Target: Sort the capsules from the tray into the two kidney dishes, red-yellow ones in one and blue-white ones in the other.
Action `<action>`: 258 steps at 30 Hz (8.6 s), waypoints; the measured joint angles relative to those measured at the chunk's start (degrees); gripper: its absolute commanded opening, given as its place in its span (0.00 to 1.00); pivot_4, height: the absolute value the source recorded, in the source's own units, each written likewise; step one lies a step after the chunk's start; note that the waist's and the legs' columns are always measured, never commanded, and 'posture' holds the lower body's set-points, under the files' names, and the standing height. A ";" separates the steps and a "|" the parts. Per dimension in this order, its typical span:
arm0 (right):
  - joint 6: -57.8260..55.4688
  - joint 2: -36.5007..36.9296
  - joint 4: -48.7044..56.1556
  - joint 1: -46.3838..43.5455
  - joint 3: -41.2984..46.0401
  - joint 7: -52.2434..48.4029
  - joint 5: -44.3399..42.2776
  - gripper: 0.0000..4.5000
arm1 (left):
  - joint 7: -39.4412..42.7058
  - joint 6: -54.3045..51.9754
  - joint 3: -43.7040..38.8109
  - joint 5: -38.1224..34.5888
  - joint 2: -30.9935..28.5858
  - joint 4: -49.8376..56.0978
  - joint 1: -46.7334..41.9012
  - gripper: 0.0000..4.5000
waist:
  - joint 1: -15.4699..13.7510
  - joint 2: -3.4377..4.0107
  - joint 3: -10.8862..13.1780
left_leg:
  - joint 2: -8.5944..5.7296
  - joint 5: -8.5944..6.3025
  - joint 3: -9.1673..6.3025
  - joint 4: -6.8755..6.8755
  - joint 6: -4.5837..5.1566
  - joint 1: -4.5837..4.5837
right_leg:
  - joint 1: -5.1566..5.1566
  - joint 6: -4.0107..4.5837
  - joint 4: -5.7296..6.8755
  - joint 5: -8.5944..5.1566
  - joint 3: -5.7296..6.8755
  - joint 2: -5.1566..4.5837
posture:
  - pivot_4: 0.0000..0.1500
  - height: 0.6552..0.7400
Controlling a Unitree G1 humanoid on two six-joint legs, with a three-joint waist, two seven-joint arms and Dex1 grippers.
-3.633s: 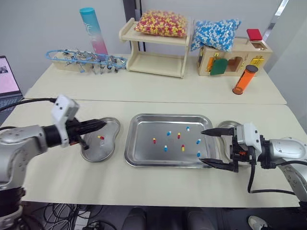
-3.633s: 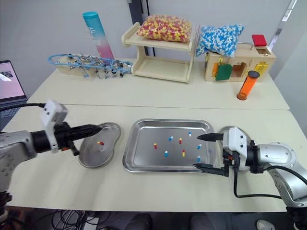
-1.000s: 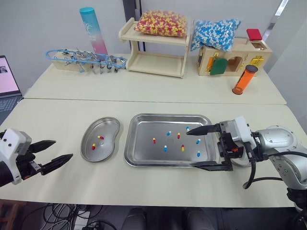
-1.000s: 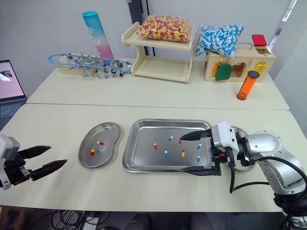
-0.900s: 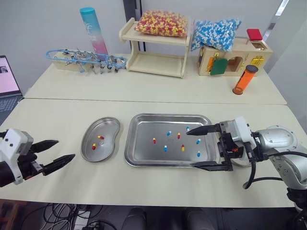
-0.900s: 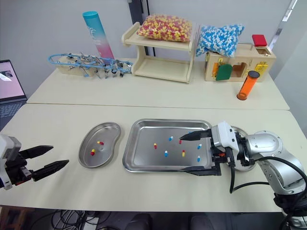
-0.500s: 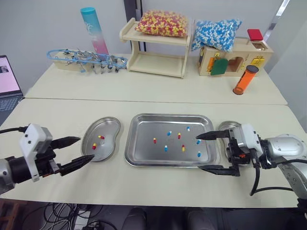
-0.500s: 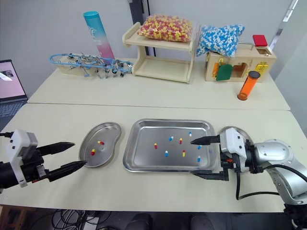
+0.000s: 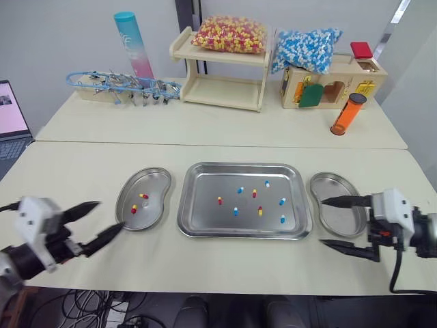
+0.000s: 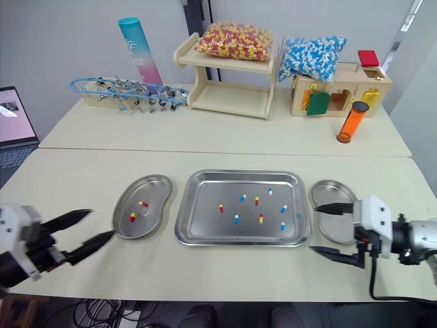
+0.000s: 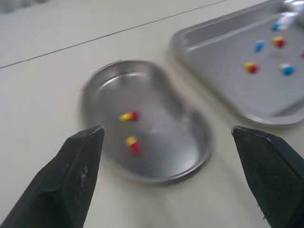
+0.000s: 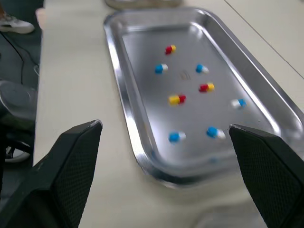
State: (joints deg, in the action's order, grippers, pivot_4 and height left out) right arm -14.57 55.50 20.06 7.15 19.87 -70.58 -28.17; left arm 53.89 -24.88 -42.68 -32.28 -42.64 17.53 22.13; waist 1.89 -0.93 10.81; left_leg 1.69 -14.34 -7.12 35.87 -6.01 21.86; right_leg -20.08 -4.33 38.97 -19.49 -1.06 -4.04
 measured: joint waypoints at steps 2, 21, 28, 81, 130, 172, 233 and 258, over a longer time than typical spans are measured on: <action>1.45 0.85 -3.00 0.75 1.39 -1.02 0.86 1.00 | 0.51 1.76 -0.84 1.27 -0.06 -2.98 1.00 0.98 | -0.02 0.00 0.00 | 0.00 0.00 0.00 0.00 0.00 0.01 | 0.00 0.00 -0.02 0.00 0.00 0.00 | 1.00 1.00; 5.46 7.05 -18.18 1.35 5.85 -7.25 4.65 1.00 | 4.83 7.51 -2.84 3.71 -4.92 -15.08 1.64 0.98 | 0.00 0.00 0.00 | 0.00 0.00 0.01 -0.03 0.00 0.00 | -0.01 0.00 0.00 0.00 0.01 0.00 | 1.00 1.00; 6.61 7.09 -18.73 0.96 5.70 -8.78 5.00 1.00 | 1.74 -2.60 -2.78 -4.23 -3.21 -3.55 1.23 0.98 | -0.02 0.00 0.00 | 0.01 0.00 0.01 0.00 0.00 0.02 | 0.02 -0.01 0.00 0.00 0.00 -0.02 | 1.00 1.00; -6.22 0.47 5.66 -10.66 -7.69 1.03 -6.84 1.00 | -42.07 -32.54 51.13 12.97 24.05 8.62 -38.53 0.71 | -0.25 0.01 -0.02 | -0.06 0.03 -0.10 0.16 -0.05 0.05 | 0.09 -0.03 0.00 0.02 0.07 -0.01 | 1.00 1.00; -7.27 -1.52 7.25 -11.65 -9.96 4.58 -6.88 1.00 | -35.57 -39.20 53.46 14.91 20.77 4.28 -44.24 0.71 | -0.23 0.01 -0.02 | -0.07 0.04 -0.12 0.16 -0.08 0.04 | 0.11 -0.04 0.00 0.02 0.08 -0.01 | 1.00 1.00; -7.45 -1.69 7.33 -10.90 -10.00 5.37 -6.83 1.00 | -31.81 -37.02 51.22 14.59 19.02 4.14 -42.14 0.03 | -0.24 0.01 -0.02 | -0.07 0.04 -0.12 0.16 -0.07 0.04 | 0.10 -0.04 0.00 0.02 0.08 -0.01 | 1.00 1.00; -10.97 -3.99 9.64 -18.07 -14.57 4.61 -10.31 1.00 | -4.43 -10.65 24.52 5.64 -8.28 -10.88 -27.53 0.39 | -0.08 0.01 0.00 | -0.02 0.01 -0.11 0.03 -0.01 0.13 | -0.10 -0.02 0.02 0.01 0.09 0.00 | 1.00 1.00; 0.71 4.79 -4.73 -2.62 2.01 -2.52 0.43 1.00 | -2.72 3.54 -0.59 7.22 -3.71 -14.16 -4.69 1.00 | -0.27 0.00 -0.01 | -0.01 0.00 -0.03 0.01 0.00 0.06 | -0.05 -0.01 0.01 0.01 0.05 -0.02 | 1.00 1.00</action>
State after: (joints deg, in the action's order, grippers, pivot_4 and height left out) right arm -13.85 60.28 15.32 4.53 21.89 -73.10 -27.74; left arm 51.18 -21.34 -43.27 -25.06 -46.35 3.37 17.44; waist 1.61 -0.93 10.81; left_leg 1.68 -14.34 -7.15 35.88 -6.01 21.92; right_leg -20.13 -4.34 38.98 -19.48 -1.02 -4.06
